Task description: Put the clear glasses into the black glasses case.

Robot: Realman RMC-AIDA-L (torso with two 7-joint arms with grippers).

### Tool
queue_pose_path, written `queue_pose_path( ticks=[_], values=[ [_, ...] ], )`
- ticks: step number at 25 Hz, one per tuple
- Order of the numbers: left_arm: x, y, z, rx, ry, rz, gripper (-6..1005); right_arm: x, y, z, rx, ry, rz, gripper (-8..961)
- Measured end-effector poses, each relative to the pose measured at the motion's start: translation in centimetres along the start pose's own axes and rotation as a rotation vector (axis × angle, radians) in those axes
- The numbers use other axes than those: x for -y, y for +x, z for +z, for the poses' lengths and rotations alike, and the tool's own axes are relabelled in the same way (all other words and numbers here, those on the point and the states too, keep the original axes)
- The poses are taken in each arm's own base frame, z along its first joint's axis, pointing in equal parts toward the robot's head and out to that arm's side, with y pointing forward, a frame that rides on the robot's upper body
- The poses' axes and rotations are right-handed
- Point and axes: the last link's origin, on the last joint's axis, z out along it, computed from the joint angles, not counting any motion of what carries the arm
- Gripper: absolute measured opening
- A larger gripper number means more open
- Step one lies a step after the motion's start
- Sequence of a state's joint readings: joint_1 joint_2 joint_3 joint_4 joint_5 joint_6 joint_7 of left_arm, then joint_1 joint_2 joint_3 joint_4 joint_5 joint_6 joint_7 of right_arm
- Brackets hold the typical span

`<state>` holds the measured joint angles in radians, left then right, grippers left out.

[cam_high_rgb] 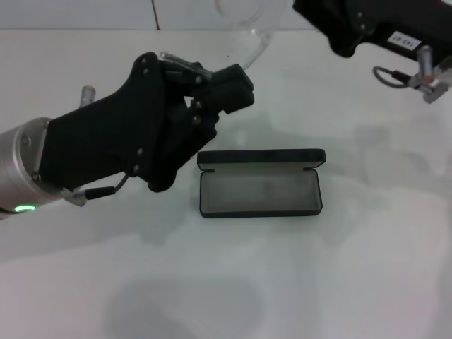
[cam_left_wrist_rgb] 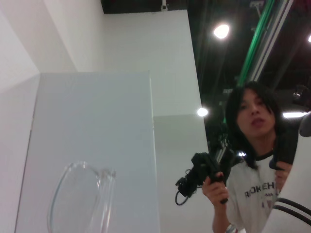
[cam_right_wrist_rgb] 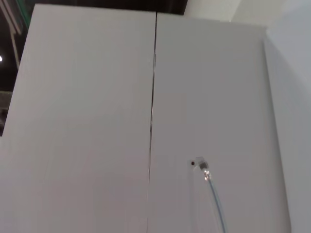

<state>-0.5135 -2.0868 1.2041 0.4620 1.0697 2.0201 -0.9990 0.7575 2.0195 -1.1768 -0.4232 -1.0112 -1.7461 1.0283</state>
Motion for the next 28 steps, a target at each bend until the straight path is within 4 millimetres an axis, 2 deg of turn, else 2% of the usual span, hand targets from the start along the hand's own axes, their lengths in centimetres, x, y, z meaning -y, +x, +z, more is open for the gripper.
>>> queue_pose_path(
  ticks=[8, 15, 28],
  values=[
    [0.4, 0.0, -0.3, -0.007, 0.041, 0.002, 43, -0.5, 1.6, 1.6, -0.101, -0.067, 0.021, 64],
    [1.2, -0.2, -0.7, -0.002, 0.108, -0.008, 43, -0.6, 2.1, 2.4, -0.151, -0.108, 0.021, 64],
    [1.1, -0.4, -1.0, 0.003, 0.123, -0.014, 43, -0.2, 1.8, 1.9, -0.133, -0.068, 0.017, 64]
  ],
)
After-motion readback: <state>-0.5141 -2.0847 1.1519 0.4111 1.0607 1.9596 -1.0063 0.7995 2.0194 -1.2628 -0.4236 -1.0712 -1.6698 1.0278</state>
